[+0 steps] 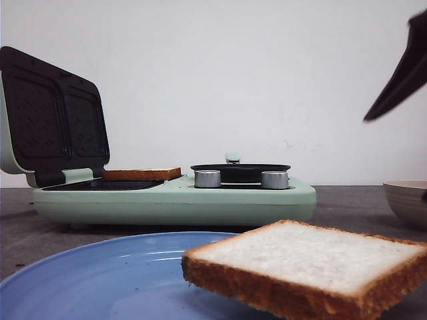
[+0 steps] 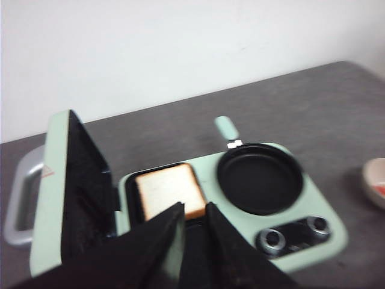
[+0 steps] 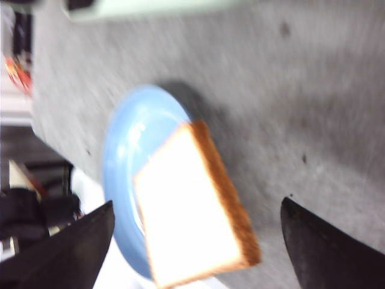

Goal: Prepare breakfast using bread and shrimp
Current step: 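Grasp the second bread slice on the plate with the right gripper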

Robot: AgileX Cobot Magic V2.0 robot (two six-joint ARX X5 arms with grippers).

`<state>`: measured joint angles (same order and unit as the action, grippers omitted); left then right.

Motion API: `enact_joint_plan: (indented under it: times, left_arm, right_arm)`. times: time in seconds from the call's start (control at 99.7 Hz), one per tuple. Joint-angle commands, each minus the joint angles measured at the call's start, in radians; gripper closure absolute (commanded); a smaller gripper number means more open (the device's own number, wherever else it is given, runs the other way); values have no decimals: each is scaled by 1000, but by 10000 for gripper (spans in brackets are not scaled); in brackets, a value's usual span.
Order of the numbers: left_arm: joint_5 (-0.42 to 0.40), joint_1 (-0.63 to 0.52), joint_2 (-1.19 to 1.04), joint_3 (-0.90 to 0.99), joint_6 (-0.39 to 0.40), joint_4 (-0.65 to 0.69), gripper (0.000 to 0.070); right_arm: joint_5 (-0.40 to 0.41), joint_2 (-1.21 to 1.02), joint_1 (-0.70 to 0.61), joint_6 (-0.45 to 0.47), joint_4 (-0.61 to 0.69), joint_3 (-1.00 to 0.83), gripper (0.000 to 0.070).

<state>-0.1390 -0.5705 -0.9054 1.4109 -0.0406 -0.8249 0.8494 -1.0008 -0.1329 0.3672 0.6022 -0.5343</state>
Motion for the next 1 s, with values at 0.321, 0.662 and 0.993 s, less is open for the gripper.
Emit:
enact_joint_plan:
  times: [0.321,0.662,0.993]
  left_arm:
    - [70,-11,55,24,3,-65,689]
    - [69,-66,63,24,23,-95,689]
    - [70,-88,63,24,25,-96,689]
  right_arm:
    - [34,-245,-71,-163,-16,-11,150]
    - [74,-359,-172,-161,-130,-11,334]
    - [173,-346,-172,-159,-106,-63,698]
